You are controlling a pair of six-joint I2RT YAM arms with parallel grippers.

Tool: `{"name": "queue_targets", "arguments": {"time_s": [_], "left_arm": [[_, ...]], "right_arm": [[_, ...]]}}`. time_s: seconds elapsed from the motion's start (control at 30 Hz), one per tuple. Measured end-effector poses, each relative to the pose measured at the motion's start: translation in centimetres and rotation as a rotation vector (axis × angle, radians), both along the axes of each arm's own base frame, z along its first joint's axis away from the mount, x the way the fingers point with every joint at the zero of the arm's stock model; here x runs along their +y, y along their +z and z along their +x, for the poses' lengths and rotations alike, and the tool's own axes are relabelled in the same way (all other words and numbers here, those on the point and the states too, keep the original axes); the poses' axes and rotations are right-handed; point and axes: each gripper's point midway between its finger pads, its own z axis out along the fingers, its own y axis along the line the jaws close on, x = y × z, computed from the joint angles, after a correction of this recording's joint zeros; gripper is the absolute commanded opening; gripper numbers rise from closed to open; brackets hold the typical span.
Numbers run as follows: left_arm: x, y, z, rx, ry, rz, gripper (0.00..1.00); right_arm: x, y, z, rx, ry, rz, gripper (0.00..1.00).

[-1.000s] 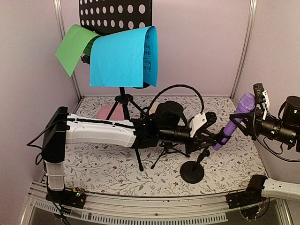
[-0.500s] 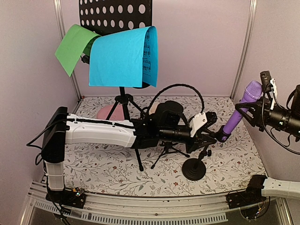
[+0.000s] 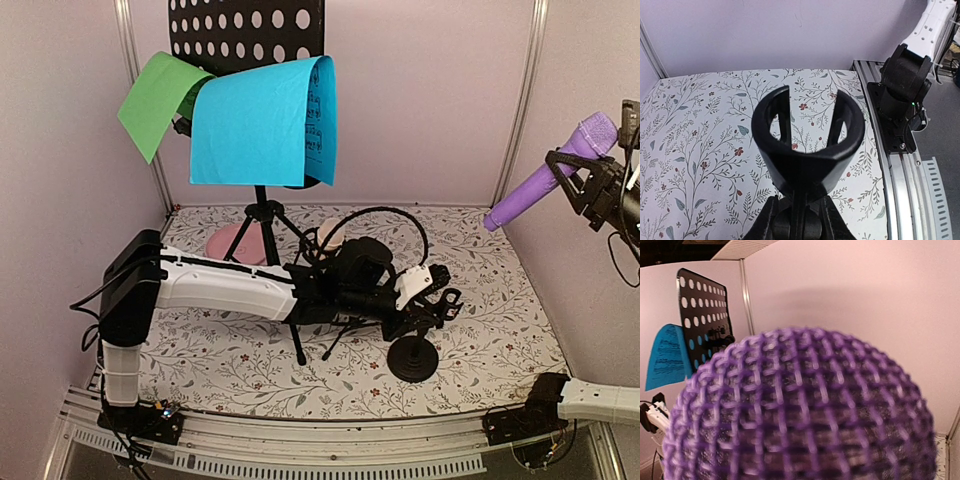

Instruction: Pack up the instrument practice props

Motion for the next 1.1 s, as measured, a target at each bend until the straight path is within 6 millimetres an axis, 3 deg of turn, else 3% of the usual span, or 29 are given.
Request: {"name": "queue_targets", "arguments": {"time_s": [0.1, 0.27, 0.37, 0.43, 0.57, 0.77, 0.97, 1.07, 1.1], "left_arm": [[0.2, 0.1, 0.1, -0.001, 0.008, 0.002, 0.0], [0.4, 0.2, 0.3, 0.001, 0.013, -0.001, 0.02], [0.5, 0.4, 0.2, -0.002, 0.01, -0.003, 0.13], [0.7, 0.5, 0.1, -0.005, 0.005, 0.001, 0.27], [1.2, 0.1, 0.2, -0.008, 0.011, 0.029, 0.44], [3.0, -3.4, -0.1, 0.033, 0.013, 0.154, 0.62], [3.3, -3.8, -0.4, 0.04, 0.0, 0.172, 0.78], [3.4, -3.6, -0.4, 0.038, -0.003, 0.172, 0.97], [3.4, -3.4, -0.4, 0.037, -0.001, 0.17, 0.99]], "right_arm": [[-0.5, -1.7, 2.0, 0.048, -0.106, -0.046, 0.0], [-0.2, -6.6, 5.1, 0.19, -0.234, -0.137, 0.0], [0.6, -10.0, 6.5, 0.295, -0.272, -0.191, 0.0], [1.1, -12.0, 7.2, 0.354, -0.29, -0.212, 0.0], [1.1, -15.7, 7.4, 0.448, -0.312, -0.254, 0.0], [0.8, -17.1, 7.2, 0.51, -0.326, -0.245, 0.0], [0.8, -19.8, 7.1, 0.593, -0.328, -0.28, 0.0], [1.2, -21.8, 7.3, 0.657, -0.315, -0.307, 0.0], [1.3, -22.4, 7.3, 0.679, -0.312, -0.314, 0.0]]}}
